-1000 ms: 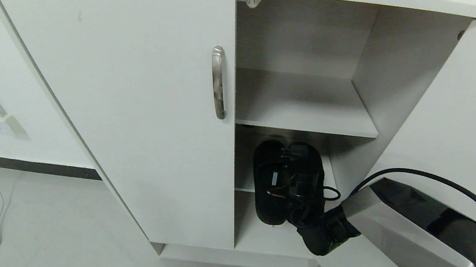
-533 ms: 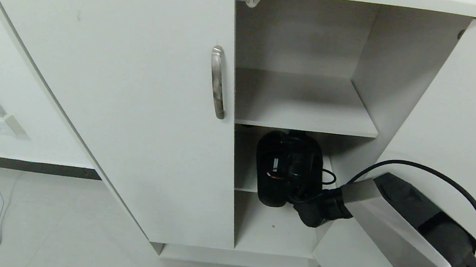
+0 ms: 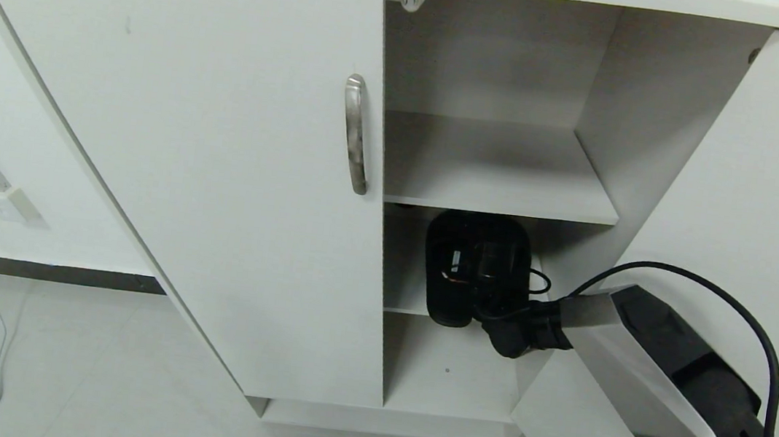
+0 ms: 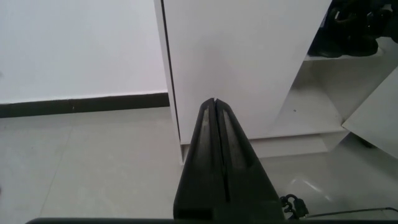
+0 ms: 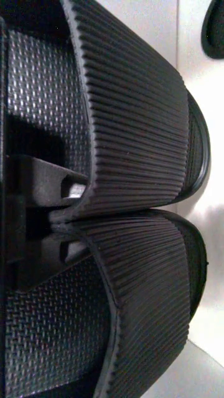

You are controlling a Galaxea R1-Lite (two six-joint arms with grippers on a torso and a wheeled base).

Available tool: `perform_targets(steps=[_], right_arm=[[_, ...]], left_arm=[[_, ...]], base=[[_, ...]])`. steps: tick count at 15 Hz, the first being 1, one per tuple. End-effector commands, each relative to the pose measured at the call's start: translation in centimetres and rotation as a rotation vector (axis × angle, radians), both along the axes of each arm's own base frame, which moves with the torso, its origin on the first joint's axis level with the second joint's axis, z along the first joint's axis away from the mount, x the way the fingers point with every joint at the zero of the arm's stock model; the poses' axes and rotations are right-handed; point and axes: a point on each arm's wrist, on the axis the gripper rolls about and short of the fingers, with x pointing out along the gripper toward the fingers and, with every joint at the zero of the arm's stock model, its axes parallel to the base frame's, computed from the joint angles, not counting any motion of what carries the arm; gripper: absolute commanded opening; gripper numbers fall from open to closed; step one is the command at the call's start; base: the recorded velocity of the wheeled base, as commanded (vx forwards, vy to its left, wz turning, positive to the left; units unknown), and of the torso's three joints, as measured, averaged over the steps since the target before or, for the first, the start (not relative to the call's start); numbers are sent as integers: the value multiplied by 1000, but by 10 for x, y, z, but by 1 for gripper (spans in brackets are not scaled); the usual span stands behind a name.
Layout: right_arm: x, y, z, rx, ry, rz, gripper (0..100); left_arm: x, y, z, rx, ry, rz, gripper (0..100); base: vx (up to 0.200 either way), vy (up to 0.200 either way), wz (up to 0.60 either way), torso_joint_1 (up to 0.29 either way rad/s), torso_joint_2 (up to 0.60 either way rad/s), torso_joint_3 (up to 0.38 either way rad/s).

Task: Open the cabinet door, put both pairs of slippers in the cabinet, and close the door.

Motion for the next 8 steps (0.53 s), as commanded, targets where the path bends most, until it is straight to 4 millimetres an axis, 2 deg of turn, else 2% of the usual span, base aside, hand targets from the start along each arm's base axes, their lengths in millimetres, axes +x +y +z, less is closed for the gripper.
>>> perform_targets(steps=[1, 8], right_arm=[[1, 1, -4, -2, 3, 0, 0], [1, 1, -8, -11, 18, 0, 0]], left_arm=[[0, 0, 0, 0, 1, 1, 0], [0, 0, 0, 0, 1, 1, 0]], base=[[0, 0, 0, 0, 0, 0], [0, 0, 0, 0, 0, 0]])
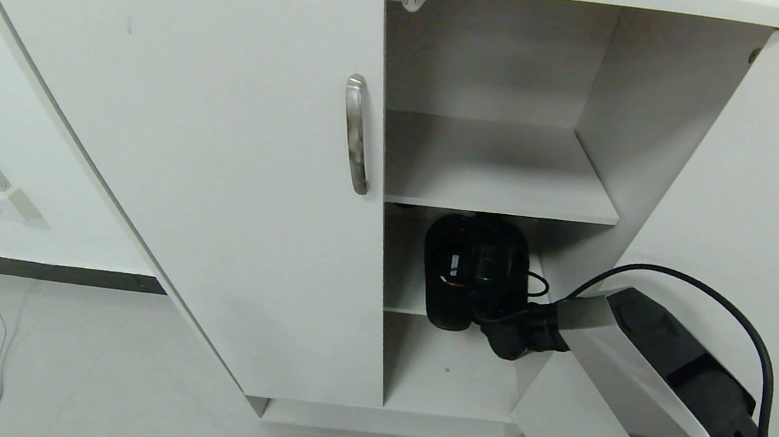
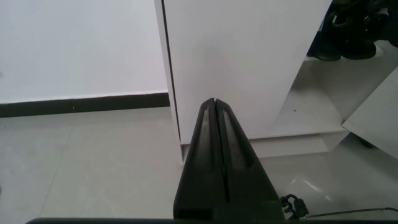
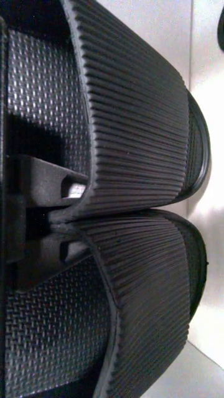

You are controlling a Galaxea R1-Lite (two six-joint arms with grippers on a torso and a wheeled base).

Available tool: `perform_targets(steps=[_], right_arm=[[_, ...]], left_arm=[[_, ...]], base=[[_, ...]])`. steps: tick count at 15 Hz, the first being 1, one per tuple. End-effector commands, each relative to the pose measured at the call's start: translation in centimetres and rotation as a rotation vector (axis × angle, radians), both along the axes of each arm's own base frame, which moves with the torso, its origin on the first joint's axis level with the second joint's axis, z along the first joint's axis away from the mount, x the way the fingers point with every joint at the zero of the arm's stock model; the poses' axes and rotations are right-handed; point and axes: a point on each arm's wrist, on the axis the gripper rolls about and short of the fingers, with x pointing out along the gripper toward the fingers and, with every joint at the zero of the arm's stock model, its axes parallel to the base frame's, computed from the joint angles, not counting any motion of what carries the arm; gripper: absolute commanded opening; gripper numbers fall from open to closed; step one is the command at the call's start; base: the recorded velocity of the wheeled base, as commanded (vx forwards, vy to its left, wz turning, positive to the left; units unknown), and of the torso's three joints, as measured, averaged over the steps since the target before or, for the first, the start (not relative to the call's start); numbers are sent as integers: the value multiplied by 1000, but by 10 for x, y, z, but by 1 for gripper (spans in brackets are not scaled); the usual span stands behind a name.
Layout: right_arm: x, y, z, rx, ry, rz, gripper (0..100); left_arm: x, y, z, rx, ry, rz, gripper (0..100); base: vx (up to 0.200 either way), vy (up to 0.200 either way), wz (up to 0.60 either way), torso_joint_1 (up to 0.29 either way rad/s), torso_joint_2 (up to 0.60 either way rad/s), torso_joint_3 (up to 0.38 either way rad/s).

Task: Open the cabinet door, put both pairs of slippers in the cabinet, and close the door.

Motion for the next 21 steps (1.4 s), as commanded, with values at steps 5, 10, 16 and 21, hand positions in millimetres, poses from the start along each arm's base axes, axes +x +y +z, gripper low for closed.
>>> perform_targets(steps=[5, 10, 16, 21], right_arm=[[-6, -2, -8, -32, 47, 5, 100], [-35, -5, 18, -21, 29, 33, 100], [-116, -8, 30, -29, 31, 128, 100], [-184, -23, 28, -74, 98, 249, 100]], left_arm=[[0, 0, 0, 0, 1, 1, 0], [0, 0, 0, 3, 1, -2, 0], [0, 0, 0, 2, 1, -2, 0], [0, 0, 0, 2, 1, -2, 0]], base=[[0, 0, 0, 0, 0, 0], [0, 0, 0, 0, 0, 0], [0, 0, 0, 0, 0, 0], [0, 0, 0, 0, 0, 0]])
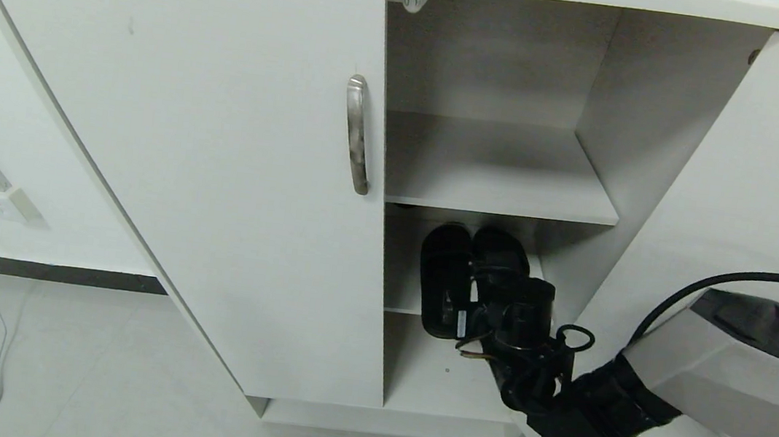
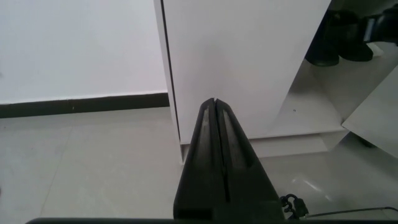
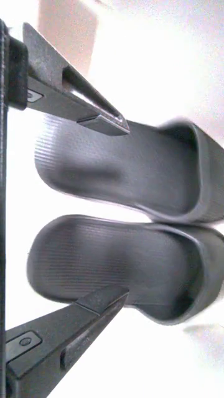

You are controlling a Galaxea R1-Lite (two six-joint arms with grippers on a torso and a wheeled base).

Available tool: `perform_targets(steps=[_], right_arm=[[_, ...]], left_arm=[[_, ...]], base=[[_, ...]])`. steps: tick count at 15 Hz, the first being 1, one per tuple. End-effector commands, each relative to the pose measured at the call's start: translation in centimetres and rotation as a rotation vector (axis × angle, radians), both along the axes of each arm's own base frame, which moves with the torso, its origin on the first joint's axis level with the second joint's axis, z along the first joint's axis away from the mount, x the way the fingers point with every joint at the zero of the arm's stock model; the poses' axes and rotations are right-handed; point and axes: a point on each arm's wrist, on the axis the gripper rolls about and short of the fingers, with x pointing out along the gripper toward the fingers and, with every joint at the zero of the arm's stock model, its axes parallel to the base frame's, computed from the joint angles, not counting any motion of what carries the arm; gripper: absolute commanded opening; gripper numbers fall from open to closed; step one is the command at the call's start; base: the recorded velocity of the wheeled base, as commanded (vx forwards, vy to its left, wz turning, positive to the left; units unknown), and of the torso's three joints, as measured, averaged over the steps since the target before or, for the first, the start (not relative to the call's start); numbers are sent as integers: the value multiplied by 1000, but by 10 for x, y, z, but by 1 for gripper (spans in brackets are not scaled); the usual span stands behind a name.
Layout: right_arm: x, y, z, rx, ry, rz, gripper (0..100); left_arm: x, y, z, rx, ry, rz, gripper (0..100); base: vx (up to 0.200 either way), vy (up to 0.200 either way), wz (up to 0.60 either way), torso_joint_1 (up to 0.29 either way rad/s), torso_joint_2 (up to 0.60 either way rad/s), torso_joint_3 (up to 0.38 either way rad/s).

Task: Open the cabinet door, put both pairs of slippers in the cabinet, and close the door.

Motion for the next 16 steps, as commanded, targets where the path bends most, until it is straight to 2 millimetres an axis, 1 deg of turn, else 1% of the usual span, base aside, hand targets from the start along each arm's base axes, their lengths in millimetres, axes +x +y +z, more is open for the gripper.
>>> perform_targets(steps=[1, 6, 12, 16], right_arm=[[-39, -10, 15, 4, 12, 89, 100], [-42, -8, 14, -2, 18, 109, 100], [-45, -9, 15, -3, 17, 108, 100], [-53, -9, 26, 16, -8, 124, 100]], left_arm=[[0, 0, 0, 0, 1, 0, 0], [0, 0, 0, 0, 1, 2, 0], [0, 0, 0, -3, 2, 5, 0], [0, 0, 0, -14, 2, 5, 0]], base=[[0, 0, 0, 0, 0, 0], [0, 0, 0, 0, 0, 0], [-200, 0, 0, 3, 2, 2], [0, 0, 0, 0, 0, 0]])
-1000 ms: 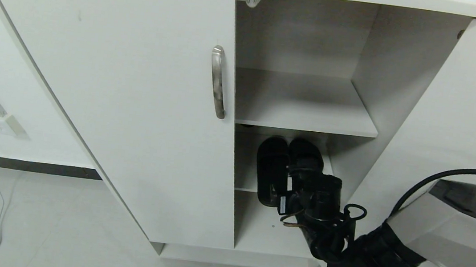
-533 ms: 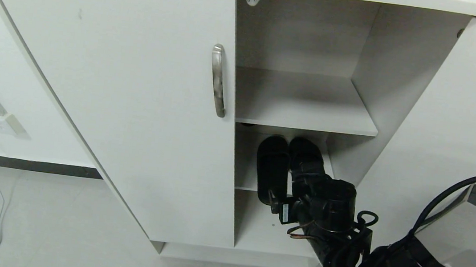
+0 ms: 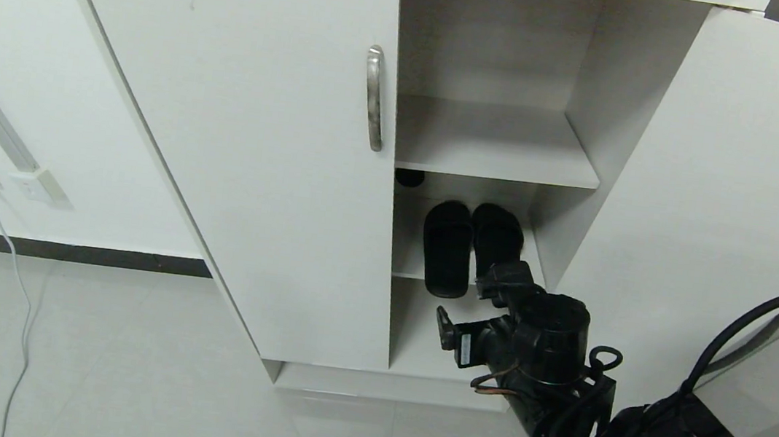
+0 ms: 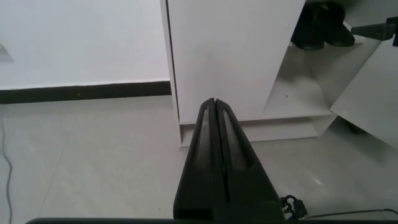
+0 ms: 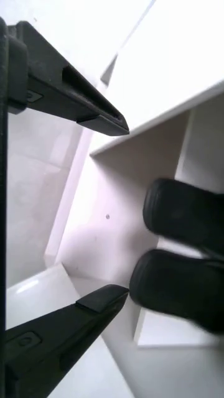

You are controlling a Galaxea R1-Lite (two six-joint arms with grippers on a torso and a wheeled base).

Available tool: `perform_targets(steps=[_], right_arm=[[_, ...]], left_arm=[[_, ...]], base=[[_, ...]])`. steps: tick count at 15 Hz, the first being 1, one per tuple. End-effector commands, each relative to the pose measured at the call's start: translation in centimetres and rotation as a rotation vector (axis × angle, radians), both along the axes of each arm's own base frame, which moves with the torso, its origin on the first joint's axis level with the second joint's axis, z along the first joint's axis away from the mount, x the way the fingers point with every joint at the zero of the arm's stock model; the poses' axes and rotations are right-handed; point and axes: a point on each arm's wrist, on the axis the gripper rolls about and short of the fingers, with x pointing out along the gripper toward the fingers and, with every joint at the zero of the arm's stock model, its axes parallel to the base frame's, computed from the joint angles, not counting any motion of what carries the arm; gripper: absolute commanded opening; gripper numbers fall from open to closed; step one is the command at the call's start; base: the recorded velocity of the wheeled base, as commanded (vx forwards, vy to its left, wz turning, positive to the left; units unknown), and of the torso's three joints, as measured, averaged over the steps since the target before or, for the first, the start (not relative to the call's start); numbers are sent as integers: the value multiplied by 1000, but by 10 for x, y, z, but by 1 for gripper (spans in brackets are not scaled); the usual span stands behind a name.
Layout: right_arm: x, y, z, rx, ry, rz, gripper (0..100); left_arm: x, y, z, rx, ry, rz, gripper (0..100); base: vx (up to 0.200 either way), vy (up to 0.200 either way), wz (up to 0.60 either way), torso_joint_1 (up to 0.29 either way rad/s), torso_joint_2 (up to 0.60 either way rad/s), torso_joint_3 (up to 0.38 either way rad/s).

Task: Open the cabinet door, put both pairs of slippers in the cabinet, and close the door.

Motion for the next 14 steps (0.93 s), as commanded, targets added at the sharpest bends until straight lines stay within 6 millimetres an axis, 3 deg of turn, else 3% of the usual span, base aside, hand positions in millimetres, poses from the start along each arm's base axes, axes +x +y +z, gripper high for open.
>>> perform_targets(steps=[1, 7, 14], right_arm=[[-4, -1, 8, 14, -15, 4, 100], [-10, -3, 9, 10, -10, 18, 100], [-14, -2, 7, -4, -3, 27, 100]], left_arm=[[0, 0, 0, -2, 1, 1, 0], [0, 0, 0, -2, 1, -1, 0], [0, 0, 0, -2, 1, 1, 0]], base=[[0, 0, 0, 0, 0, 0], [0, 0, 0, 0, 0, 0], [0, 0, 0, 2, 0, 183]])
